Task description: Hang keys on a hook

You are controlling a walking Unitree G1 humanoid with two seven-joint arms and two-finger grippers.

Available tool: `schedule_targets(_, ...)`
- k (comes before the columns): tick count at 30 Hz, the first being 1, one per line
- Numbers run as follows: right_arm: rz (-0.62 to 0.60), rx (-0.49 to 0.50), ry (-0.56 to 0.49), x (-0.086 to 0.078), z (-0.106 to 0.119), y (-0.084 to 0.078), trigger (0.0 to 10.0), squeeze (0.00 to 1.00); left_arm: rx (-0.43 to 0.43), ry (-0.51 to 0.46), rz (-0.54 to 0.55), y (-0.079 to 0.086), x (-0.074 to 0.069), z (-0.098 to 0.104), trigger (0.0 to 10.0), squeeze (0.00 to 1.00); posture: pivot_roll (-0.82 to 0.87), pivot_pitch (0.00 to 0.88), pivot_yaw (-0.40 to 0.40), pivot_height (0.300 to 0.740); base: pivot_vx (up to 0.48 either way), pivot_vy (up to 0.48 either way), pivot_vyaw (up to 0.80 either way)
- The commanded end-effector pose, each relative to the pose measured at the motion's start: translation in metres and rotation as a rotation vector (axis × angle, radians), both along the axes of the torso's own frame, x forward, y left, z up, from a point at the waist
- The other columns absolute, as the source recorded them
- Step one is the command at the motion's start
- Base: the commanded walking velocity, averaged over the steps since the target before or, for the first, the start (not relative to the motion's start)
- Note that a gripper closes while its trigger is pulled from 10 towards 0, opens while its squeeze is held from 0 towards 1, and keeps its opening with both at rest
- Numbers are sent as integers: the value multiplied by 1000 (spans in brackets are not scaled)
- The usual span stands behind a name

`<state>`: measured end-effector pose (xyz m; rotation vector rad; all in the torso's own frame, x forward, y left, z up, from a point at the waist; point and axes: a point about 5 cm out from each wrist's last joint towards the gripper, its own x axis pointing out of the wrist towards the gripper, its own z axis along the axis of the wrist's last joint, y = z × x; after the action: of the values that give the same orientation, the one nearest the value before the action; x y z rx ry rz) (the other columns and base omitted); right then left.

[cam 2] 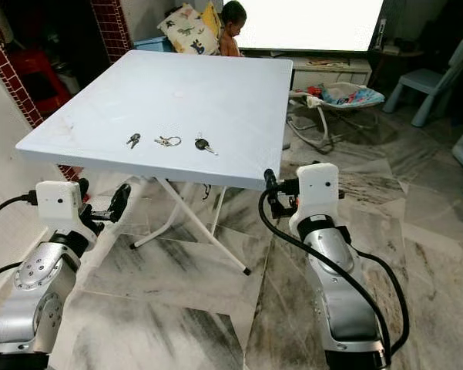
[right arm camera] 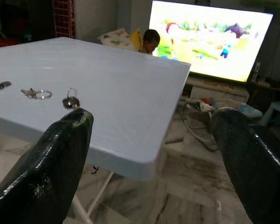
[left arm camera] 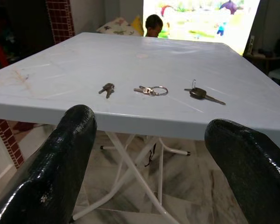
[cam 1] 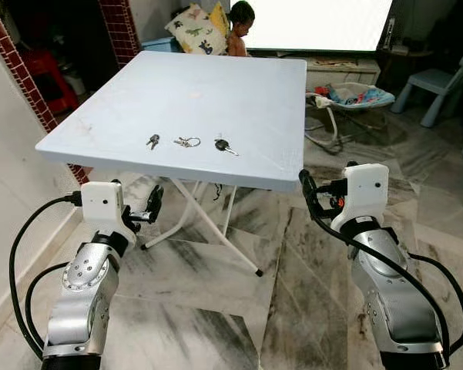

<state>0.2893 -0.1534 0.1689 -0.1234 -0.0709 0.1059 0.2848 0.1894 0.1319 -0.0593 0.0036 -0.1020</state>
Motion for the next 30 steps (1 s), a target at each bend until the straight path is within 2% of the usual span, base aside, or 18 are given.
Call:
schedule_targets(1,8,-5,-23,1,5,2,10000,0,0,-11,-5,0,-1,2,10000,0,-47,0,20,740,334,0,0)
schedule_targets(14,5,-8,-30,1,7,1,10000,0,-9,-5,-10,-3,-1,1,10000,0,-52,0,20,740,336,0,0)
schedule_targets(16,16,-55,-48,0,7,1,10000,0,-17,-9,-8,-3,0,1,10000,0,-53,0,22,740,334,0,0)
schedule_targets(21,-1,-42,-40,1,6,-3,10000,0,-16,-9,-12,-4,0,1,10000,0,-57,0,23,740,337,0,0)
schedule_targets(30,4,-44,-46,1,6,0,10000,0,-16,-9,-14,-5,1,1,10000,0,-56,0,25,740,335,0,0)
